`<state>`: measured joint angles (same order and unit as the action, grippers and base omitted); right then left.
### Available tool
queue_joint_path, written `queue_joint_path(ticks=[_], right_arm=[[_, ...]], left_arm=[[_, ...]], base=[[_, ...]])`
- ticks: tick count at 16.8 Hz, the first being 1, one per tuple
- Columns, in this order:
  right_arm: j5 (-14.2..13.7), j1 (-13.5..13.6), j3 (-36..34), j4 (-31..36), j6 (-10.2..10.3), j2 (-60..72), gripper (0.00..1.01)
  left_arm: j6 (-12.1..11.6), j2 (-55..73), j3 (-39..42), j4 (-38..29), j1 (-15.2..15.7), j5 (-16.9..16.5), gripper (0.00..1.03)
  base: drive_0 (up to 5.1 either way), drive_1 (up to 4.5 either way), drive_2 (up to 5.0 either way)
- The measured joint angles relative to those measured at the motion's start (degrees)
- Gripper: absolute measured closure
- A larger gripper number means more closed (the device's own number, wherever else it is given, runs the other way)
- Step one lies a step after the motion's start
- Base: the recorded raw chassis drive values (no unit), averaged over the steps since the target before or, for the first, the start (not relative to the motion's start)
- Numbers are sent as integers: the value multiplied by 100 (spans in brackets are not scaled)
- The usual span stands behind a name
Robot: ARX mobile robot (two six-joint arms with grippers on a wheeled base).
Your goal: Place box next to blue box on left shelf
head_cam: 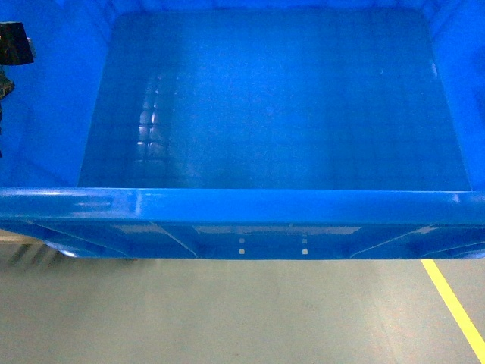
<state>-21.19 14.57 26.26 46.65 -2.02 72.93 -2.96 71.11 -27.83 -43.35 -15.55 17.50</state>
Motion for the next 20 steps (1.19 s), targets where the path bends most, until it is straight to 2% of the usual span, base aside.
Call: queue_joint_path(ticks=[20], right_arm=[[-9, 0, -4, -9, 0, 9, 80]], left_arm=[[2, 20, 2, -2, -9, 4, 85]], base=[[-3, 429, -435]])
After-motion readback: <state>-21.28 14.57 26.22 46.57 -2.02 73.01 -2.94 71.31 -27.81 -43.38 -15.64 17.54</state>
